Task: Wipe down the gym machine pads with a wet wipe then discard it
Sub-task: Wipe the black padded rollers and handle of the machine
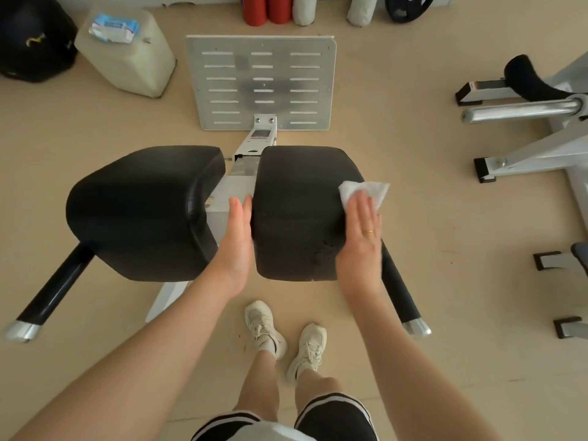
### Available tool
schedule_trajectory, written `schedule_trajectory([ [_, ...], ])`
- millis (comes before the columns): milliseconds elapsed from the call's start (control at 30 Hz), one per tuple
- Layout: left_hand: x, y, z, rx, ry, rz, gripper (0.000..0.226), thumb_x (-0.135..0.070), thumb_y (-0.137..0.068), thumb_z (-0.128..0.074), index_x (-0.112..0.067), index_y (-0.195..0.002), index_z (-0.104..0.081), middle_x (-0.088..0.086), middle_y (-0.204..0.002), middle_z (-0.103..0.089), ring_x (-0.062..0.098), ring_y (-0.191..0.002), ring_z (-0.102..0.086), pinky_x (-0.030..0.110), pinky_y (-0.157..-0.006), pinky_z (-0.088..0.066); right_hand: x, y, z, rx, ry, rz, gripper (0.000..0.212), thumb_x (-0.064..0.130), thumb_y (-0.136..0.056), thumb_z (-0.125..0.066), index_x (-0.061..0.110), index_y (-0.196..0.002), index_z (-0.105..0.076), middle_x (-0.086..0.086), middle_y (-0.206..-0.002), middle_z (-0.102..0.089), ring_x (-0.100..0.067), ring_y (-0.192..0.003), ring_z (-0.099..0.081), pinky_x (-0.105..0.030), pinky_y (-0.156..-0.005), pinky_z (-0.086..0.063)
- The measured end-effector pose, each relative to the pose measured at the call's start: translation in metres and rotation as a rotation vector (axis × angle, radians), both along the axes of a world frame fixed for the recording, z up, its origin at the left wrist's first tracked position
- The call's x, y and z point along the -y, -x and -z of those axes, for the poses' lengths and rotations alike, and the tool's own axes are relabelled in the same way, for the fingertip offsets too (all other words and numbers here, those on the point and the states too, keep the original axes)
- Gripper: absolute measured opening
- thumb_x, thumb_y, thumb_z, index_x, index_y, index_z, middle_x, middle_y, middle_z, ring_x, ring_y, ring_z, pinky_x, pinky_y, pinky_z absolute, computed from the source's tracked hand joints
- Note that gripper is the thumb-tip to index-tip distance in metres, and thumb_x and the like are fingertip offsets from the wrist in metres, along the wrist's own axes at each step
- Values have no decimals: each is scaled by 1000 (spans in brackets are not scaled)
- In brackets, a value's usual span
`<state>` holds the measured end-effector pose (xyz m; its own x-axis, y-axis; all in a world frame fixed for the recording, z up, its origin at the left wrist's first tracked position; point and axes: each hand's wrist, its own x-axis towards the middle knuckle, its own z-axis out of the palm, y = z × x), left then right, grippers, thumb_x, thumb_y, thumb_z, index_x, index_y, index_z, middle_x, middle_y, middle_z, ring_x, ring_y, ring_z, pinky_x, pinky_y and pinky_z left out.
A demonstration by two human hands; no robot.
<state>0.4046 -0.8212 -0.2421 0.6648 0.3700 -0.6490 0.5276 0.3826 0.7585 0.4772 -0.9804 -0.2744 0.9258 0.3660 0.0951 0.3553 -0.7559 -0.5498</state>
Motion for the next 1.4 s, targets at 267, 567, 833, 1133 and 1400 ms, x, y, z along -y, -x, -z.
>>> schedule_trajectory([
  [267, -1, 8, -7, 81, 69, -12, 77, -66, -86, 1, -26, -141, -34, -3, -143, -43, 13, -132, -38, 34, -112, -26, -75, 66, 12, 121, 6, -310, 55, 37, -99, -24, 3, -142, -24, -10, -150, -22, -19, -144, 2, -30, -117, 3],
  [567, 5, 19, 8, 152, -4, -3, 84, -73, -74, -9, -30, -145, -24, -15, -148, -34, 4, -138, -27, 33, -118, -14, 8, 11, 37, 288, 162, 23, 57, 34, -98, -29, 0, -142, -18, -20, -148, -29, -29, -138, -18, -33, -116, -5],
  [833, -2, 27, 10, 247, 81, 36, 77, -64, -87, 2, -22, -145, -27, -8, -147, -37, 4, -136, -31, 32, -117, -16, -62, 64, 48, 304, 37, -111, 63, 44, -94, -27, 5, -142, -13, -16, -147, -24, -30, -138, -14, -34, -113, -11],
  [1133, -24, 48, 30, 281, 43, 242, 77, -66, -81, -6, -27, -140, -35, -16, -140, -44, -4, -129, -38, 33, -113, -24, -79, 68, 76, 602, 125, -215, 57, 42, -98, -18, 15, -148, -9, -5, -157, -2, -17, -144, -6, -28, -115, -7],
  [1400, -13, 53, 39, 319, -55, 253, 62, -55, -89, -11, -33, -146, -16, -20, -150, -25, -6, -136, -23, 32, -117, -17, -12, 38, 68, 230, 29, 269, 64, 34, -95, -24, -2, -144, -4, -20, -153, -5, -19, -140, 6, -25, -114, 14],
])
